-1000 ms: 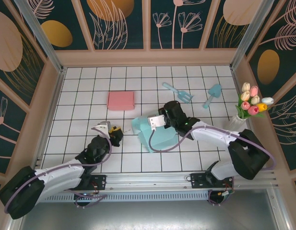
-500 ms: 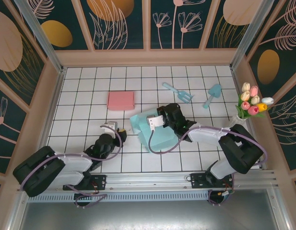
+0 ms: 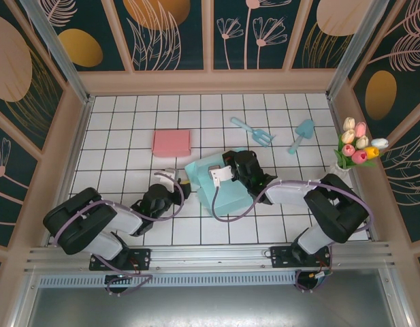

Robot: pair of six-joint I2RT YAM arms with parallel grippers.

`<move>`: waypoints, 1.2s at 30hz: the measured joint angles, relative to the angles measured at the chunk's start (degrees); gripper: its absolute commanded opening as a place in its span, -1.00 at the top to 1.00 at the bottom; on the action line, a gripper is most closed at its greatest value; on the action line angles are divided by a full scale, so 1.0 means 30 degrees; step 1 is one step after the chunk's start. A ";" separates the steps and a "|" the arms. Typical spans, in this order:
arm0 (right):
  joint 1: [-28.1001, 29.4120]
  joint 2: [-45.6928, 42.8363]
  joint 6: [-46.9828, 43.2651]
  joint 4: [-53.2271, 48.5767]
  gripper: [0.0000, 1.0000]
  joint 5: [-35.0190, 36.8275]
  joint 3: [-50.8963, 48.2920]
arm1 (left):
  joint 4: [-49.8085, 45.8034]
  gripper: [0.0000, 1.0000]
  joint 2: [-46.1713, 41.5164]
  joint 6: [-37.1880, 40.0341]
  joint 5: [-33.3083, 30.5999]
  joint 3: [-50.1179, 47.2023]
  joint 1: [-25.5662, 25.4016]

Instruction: Fold the paper box

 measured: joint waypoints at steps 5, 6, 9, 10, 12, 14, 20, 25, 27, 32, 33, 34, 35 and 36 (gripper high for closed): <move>0.0000 0.0051 0.0000 0.0073 1.00 0.0015 0.0000 | 0.0109 0.11 0.0488 0.0386 -0.0007 0.0364 -0.0007; 0.0000 0.0051 0.0000 0.0073 1.00 0.0022 0.0000 | 0.0109 0.10 0.0554 0.0481 -0.0015 0.0423 -0.0007; 0.0000 0.0051 0.0000 0.0073 1.00 0.0044 0.0000 | 0.0117 0.09 0.0583 0.0933 -0.0138 0.0459 0.0000; 0.0000 0.0051 0.0000 0.0073 1.00 0.0044 0.0000 | 0.0117 0.08 0.0583 0.1086 -0.0146 0.0459 0.0000; 0.0000 0.0051 0.0007 0.0066 1.00 0.0044 0.0000 | 0.0109 0.08 0.0583 0.1428 -0.0029 0.0495 0.0000; 0.0000 0.0051 0.0007 0.0066 1.00 0.0044 0.0000 | 0.0109 0.09 0.0656 0.1763 0.0226 0.0648 0.0000; 0.0000 0.0051 0.0015 0.0051 1.00 0.0131 0.0000 | -0.0022 0.23 0.1202 0.2317 0.1523 0.1821 0.0000; 0.0000 0.0051 0.0022 -0.0007 1.00 0.0204 0.0000 | 0.0044 0.41 0.1698 0.2266 0.2484 0.2506 0.0000; 0.0000 0.0051 0.0058 -0.0015 1.00 0.0211 0.0000 | 0.0160 0.45 0.2113 0.2193 0.2674 0.2776 0.0000; 0.0000 0.0051 0.0160 -0.0036 1.00 0.0372 0.0000 | 0.0452 0.26 0.3118 0.1821 0.2441 0.3410 -0.0007; 0.0007 0.0051 0.0219 -0.0044 1.00 0.0415 0.0000 | 0.0481 0.24 0.3337 0.1712 0.2295 0.3534 -0.0007; 0.0007 0.0066 0.0240 -0.0036 1.00 0.0452 0.0007 | 0.0488 0.21 0.3512 0.1683 0.2171 0.3628 -0.0007; 0.0007 0.0080 0.0255 -0.0029 1.00 0.0488 0.0007 | 0.0510 0.20 0.3767 0.1588 0.2040 0.3759 -0.0022; 0.0007 0.0087 0.0291 -0.0029 1.00 0.0532 0.0007 | 0.0525 0.19 0.4044 0.1494 0.1909 0.3912 -0.0022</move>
